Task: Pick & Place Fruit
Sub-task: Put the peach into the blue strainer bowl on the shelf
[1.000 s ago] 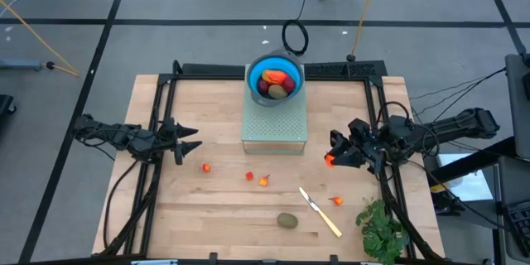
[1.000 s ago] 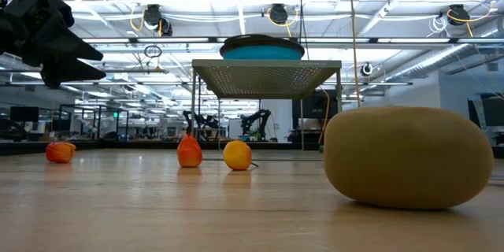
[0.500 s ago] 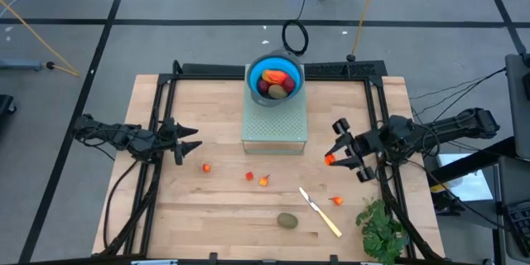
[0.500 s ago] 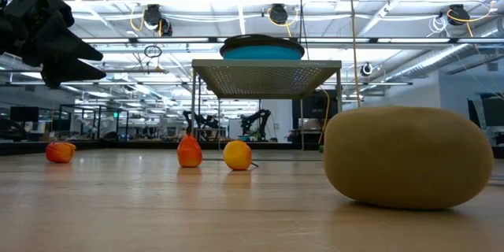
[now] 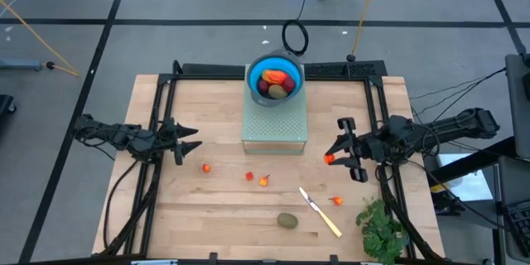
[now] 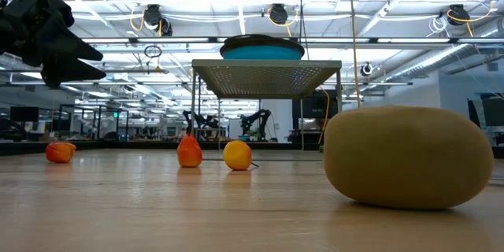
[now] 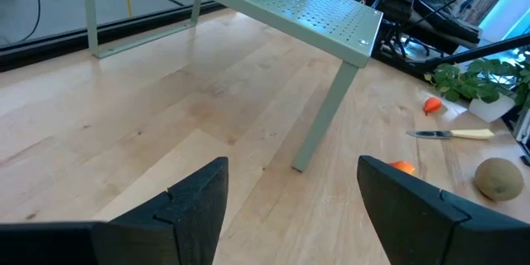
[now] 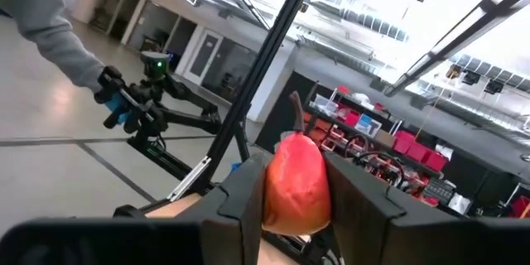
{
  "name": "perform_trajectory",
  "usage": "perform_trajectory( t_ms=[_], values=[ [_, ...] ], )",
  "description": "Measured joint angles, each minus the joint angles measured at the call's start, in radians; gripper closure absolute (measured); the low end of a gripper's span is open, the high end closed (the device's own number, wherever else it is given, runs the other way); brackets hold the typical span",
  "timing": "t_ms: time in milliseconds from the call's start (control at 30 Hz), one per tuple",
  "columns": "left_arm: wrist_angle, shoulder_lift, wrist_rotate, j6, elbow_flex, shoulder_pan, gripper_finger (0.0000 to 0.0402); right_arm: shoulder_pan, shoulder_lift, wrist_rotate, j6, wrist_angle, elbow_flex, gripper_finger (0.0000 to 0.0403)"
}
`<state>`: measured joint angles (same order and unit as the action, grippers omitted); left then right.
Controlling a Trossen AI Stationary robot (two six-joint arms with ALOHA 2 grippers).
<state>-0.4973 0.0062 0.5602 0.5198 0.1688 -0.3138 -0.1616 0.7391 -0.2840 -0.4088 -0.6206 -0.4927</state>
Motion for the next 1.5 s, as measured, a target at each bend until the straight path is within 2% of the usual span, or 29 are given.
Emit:
perform_trajectory(
  t_ms=[167,367,733,1167,1500],
  values=[
    [0.0,0.0,0.0,0.007,0.0,0.0,0.0133,0.0,0.0,0.02,0.015,-0.028,0.0,0.0298],
    [0.0,0.0,0.0,0.017,0.0,0.0,0.0133,0.0,0.0,0.185,0.212,-0.079,0.0,0.0297],
    [0.025,0.0,0.0,0.03,0.0,0.0,0.0133,0.018,0.012,0.488,0.395,-0.078,0.0,0.0297],
    [0.03,0.0,0.0,0.01,0.0,0.0,0.0133,0.189,0.038,0.493,0.684,-0.085,0.0,0.0298],
    [0.03,0.0,0.0,0.009,0.0,0.0,0.0133,0.343,0.154,0.46,0.711,-0.086,-0.072,0.0298]
  ],
)
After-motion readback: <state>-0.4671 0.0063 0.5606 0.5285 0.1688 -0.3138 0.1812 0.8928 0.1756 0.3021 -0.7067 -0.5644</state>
